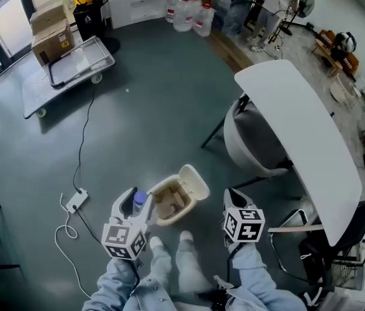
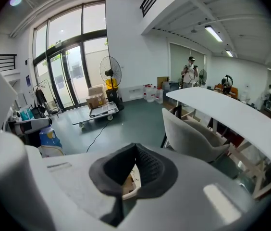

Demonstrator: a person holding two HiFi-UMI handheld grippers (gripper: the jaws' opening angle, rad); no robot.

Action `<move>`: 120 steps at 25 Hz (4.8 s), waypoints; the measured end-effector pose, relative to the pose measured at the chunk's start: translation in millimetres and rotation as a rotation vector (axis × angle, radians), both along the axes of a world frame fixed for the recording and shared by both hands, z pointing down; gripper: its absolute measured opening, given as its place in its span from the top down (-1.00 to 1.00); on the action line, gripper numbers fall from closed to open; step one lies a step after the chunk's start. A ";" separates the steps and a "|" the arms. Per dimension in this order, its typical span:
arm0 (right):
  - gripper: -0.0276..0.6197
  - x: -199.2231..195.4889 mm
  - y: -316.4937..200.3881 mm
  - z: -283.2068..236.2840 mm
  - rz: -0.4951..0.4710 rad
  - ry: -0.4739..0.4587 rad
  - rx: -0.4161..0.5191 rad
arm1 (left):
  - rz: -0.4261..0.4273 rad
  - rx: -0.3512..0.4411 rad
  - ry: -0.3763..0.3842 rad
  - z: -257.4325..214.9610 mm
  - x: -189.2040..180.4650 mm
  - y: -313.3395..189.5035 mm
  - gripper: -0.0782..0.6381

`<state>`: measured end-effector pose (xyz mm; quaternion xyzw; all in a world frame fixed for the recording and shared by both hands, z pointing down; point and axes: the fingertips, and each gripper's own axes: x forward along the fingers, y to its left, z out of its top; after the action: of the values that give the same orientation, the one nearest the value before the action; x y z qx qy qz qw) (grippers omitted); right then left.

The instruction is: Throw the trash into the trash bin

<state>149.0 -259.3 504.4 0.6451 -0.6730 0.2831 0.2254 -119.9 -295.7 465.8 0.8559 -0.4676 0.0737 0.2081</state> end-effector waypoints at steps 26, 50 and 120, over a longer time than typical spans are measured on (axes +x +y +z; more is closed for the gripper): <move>0.91 32.6 34.6 289.9 -0.005 -0.097 -0.248 | 0.050 -0.131 -0.070 280.8 81.3 -7.8 0.19; 0.91 45.9 53.0 327.2 0.036 -0.136 -0.283 | 0.187 -0.206 -0.259 426.0 118.8 -40.7 0.19; 0.91 14.4 31.6 -121.3 -0.033 0.042 0.228 | -0.277 0.101 -0.101 -118.3 -49.5 44.6 0.76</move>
<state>163.4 -227.7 383.0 0.6610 -0.7066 0.1873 0.1694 -169.4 -251.1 347.6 0.7879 -0.5941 0.0633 0.1491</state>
